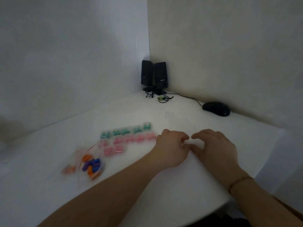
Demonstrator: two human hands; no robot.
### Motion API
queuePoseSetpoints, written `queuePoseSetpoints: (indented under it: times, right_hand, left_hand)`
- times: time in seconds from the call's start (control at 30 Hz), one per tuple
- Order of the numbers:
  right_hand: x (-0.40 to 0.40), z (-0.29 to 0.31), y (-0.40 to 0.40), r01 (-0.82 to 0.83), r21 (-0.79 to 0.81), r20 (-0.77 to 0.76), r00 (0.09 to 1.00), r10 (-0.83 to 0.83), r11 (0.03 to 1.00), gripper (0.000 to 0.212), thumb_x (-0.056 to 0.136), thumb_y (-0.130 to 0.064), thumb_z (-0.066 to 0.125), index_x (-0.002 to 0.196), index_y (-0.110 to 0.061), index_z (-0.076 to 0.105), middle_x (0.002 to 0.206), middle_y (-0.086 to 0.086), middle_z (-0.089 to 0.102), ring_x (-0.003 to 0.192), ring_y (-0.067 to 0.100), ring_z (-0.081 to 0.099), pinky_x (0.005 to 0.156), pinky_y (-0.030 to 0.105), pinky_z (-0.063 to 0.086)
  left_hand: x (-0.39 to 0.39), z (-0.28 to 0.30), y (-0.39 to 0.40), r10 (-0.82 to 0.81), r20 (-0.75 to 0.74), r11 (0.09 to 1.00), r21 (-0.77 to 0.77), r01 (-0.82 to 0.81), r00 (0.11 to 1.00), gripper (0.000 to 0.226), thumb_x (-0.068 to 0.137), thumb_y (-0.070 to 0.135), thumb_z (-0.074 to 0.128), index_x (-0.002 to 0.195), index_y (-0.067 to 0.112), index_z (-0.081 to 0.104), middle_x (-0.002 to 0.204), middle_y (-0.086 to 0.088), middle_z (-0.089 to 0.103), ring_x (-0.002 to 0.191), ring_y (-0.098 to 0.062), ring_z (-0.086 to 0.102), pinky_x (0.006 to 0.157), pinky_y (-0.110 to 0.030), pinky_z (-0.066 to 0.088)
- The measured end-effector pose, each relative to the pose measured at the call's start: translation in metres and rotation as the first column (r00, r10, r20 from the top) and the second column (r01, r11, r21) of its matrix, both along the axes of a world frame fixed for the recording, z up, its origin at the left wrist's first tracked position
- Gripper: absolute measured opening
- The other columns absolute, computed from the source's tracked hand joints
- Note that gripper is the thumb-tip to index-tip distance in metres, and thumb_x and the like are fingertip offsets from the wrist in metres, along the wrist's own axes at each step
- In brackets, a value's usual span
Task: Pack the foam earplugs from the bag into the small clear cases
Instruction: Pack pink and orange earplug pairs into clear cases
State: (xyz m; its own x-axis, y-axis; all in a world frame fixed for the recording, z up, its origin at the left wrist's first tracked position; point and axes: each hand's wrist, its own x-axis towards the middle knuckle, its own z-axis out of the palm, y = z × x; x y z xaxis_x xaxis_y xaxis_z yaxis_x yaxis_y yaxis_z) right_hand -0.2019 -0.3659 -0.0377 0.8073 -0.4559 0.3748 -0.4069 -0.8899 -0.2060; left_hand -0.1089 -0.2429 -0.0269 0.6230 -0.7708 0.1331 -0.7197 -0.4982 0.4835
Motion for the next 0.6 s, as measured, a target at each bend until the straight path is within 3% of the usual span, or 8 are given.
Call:
queuePoseSetpoints:
  times: [0.1, 0.23, 0.37, 0.5, 0.6]
  right_hand:
    - [0.002, 0.001, 0.000, 0.008, 0.016, 0.021, 1.000, -0.008, 1.000, 0.028, 0.089, -0.055, 0.054, 0.114, -0.042, 0.058, 0.117, -0.019, 0.061, 0.104, 0.008, 0.056, 0.072, 0.022, 0.038]
    - [0.003, -0.005, -0.003, -0.039, -0.100, -0.031, 0.999, 0.036, 0.994, 0.030, 0.091, -0.050, 0.052, 0.119, -0.042, 0.059, 0.108, -0.018, 0.065, 0.098, 0.008, 0.055, 0.064, 0.024, 0.043]
    - [0.005, 0.002, 0.000, -0.099, -0.158, -0.025, 0.995, 0.096, 0.982, 0.026, 0.081, -0.055, 0.062, 0.100, -0.038, 0.066, 0.111, -0.014, 0.063, 0.093, 0.011, 0.056, 0.055, 0.022, 0.036]
    - [0.009, 0.013, 0.009, -0.179, -0.106, -0.109, 0.980, 0.167, 0.978, 0.027, 0.086, -0.060, 0.049, 0.106, -0.042, 0.054, 0.100, -0.020, 0.055, 0.083, 0.002, 0.044, 0.068, 0.018, 0.039]
    - [0.012, 0.026, 0.030, -0.307, -0.114, 0.199, 0.925, 0.324, 0.945, 0.037, 0.080, -0.063, 0.048, 0.097, -0.033, 0.063, 0.091, -0.015, 0.064, 0.069, -0.001, 0.043, 0.057, 0.010, 0.031]
  left_hand:
    - [-0.003, 0.001, 0.010, -0.013, -0.132, 0.997, -0.083, 0.002, 0.991, 0.046, 0.083, 0.041, 0.043, 0.125, 0.028, 0.060, 0.118, 0.009, 0.067, 0.115, -0.022, 0.054, 0.101, -0.045, 0.041]
    - [-0.011, 0.002, 0.032, -0.107, 0.040, 0.989, 0.104, 0.102, 0.994, 0.046, 0.095, 0.035, 0.050, 0.139, 0.028, 0.042, 0.132, 0.006, 0.056, 0.125, -0.023, 0.040, 0.105, -0.042, 0.030]
    - [-0.012, 0.004, 0.046, -0.188, 0.066, 0.966, 0.192, 0.172, 0.980, 0.049, 0.095, 0.037, 0.050, 0.142, 0.026, 0.039, 0.140, 0.002, 0.048, 0.128, -0.024, 0.037, 0.104, -0.043, 0.030]
    - [-0.008, 0.007, 0.064, -0.170, 0.162, 0.985, 0.038, 0.166, 0.972, 0.046, 0.088, 0.041, 0.049, 0.128, 0.020, 0.057, 0.130, 0.000, 0.057, 0.118, -0.024, 0.049, 0.103, -0.041, 0.037]
    - [-0.012, 0.028, 0.089, -0.056, 0.274, 0.977, -0.184, 0.110, 0.960, 0.044, 0.095, 0.049, 0.047, 0.128, 0.021, 0.058, 0.127, 0.005, 0.059, 0.118, -0.012, 0.047, 0.105, -0.025, 0.035]
